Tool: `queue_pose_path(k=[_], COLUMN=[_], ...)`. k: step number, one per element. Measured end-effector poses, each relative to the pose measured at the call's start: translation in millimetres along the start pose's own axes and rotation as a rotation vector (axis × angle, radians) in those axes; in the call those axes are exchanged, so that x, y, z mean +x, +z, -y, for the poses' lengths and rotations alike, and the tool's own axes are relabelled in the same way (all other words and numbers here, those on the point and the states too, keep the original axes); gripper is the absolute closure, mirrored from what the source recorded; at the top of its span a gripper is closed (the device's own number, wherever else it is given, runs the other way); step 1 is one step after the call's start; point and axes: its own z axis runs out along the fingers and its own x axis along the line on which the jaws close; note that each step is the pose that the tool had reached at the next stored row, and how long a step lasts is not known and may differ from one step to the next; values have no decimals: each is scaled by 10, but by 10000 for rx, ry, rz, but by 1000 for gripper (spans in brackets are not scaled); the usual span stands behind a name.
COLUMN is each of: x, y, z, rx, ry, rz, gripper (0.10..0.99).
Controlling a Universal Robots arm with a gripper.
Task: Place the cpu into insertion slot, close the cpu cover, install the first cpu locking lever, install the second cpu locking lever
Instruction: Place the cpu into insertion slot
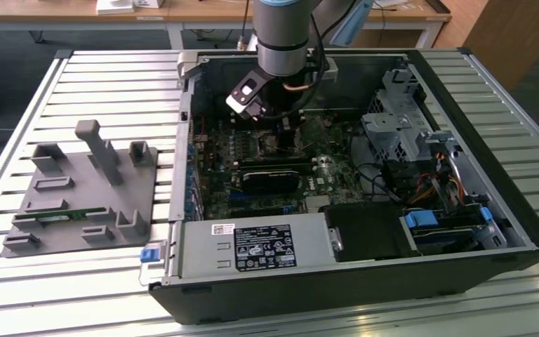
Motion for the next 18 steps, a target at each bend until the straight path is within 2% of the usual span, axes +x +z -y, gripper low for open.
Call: queue_pose_path(k=[13,18], x=[28,26], y=[11,-32], z=[0,-2], rx=[0,0], ry=[3,3], rz=[-25,-24], gripper=[475,475])
